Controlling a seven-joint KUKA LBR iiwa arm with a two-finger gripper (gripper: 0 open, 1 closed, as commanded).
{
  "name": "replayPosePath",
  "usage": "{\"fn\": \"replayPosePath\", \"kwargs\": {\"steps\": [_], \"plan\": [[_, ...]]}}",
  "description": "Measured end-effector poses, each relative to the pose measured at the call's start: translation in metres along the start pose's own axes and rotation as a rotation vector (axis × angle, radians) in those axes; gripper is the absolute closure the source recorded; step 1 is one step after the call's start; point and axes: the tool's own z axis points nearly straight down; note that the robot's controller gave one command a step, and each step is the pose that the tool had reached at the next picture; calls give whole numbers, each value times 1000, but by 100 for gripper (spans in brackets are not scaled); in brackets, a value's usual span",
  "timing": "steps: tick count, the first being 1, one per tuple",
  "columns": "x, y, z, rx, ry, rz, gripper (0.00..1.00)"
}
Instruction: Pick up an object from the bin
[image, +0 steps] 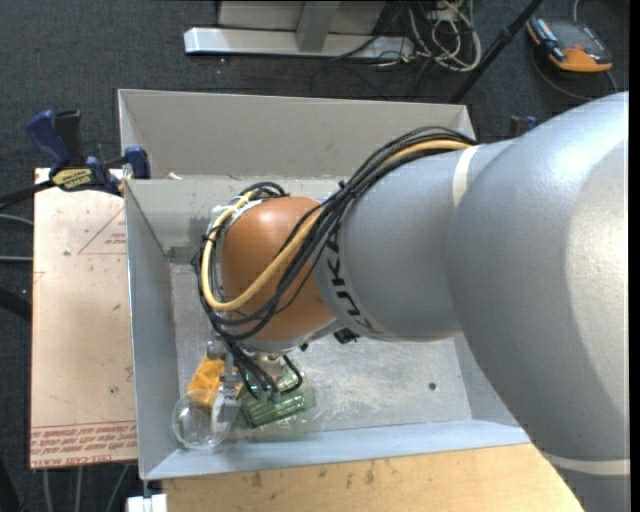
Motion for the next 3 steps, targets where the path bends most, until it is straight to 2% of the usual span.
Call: {"fn": "replayPosePath", "kwargs": {"steps": [1,2,3], "plan": [[-2,-1,-3,-1,-6,3,100],[-2,-1,-3,-1,-6,3,100],[-2,-11,-48,0,-4,-29,100]]}}
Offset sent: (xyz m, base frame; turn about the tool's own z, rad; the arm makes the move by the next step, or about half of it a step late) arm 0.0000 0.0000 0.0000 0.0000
